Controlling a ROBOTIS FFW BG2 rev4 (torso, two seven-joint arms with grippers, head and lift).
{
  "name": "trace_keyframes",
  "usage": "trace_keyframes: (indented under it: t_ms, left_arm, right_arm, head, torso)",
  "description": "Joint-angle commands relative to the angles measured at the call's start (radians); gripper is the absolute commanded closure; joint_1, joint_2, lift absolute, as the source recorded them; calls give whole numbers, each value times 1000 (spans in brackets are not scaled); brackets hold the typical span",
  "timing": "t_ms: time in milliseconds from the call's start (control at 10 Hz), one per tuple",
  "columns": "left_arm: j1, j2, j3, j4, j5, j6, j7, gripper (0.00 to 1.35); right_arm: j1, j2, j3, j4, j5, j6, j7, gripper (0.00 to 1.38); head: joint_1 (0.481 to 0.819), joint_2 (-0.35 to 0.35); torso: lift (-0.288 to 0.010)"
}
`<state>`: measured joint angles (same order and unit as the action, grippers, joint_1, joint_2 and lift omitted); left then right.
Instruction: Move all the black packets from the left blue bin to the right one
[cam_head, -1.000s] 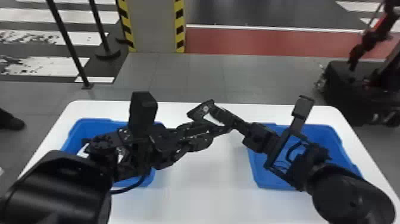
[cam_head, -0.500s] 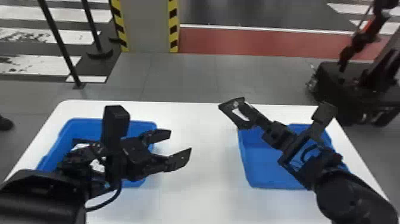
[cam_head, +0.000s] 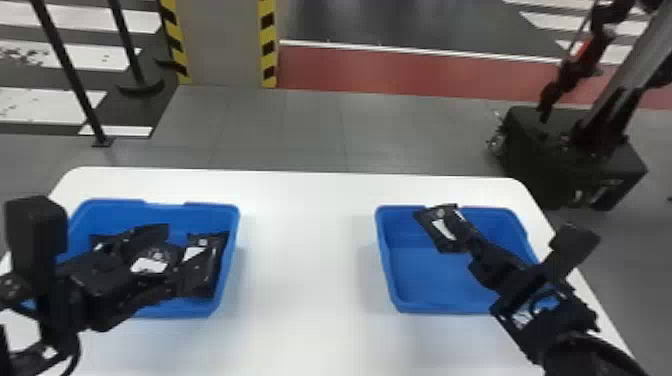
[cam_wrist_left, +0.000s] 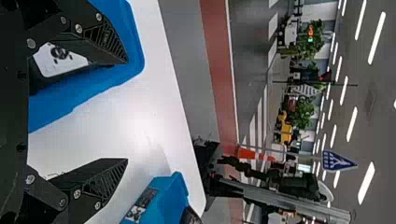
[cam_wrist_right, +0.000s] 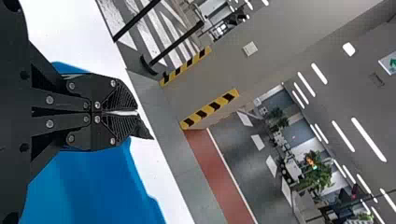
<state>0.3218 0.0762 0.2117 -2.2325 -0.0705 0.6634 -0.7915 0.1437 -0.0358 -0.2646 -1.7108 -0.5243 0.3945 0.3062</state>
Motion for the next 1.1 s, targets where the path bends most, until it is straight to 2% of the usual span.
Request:
trace_keyframes:
  t_ms: [0, 200, 300, 400, 500, 600, 800, 1000]
  left_arm:
    - [27, 10, 55, -17, 40, 9, 1, 303]
    - [61, 7, 118, -56, 44, -6, 15, 300]
    - [71, 1, 144, -63, 44, -23, 21, 300]
    - [76, -1, 155, -63, 43, -30, 26, 300]
    - [81, -1, 167, -63, 41, -38, 31, 302]
    - [100, 1, 189, -63, 37, -60, 31, 306]
    - [105, -1, 206, -63, -15, -45, 35, 300]
    - [88, 7, 209, -63, -65, -1, 37, 300]
  right_arm:
    - [31, -1, -25, -4, 1, -9, -15, 1202]
    - [40, -9, -35, 1, 7, -7, -22, 1177]
    - [58, -9, -35, -26, -16, 42, -22, 1049]
    - [82, -9, -35, -70, -13, 96, -21, 723]
    - [126, 7, -31, -131, 18, 47, -27, 282]
    - [163, 37, -33, -193, 15, 37, -44, 93]
    - [249, 37, -25, -330, 13, 18, -52, 124]
    - [305, 37, 16, -450, -3, 52, -35, 124]
  head:
    - [695, -83]
    - [695, -74]
    - [695, -69]
    - [695, -51]
    - [695, -26]
    - [695, -12]
    - [695, 9]
    - [695, 52]
  torso:
    - [-110]
    - [-110]
    - [-110]
    - [-110]
    - [-110]
    - [-110]
    - [-110]
    - [-110]
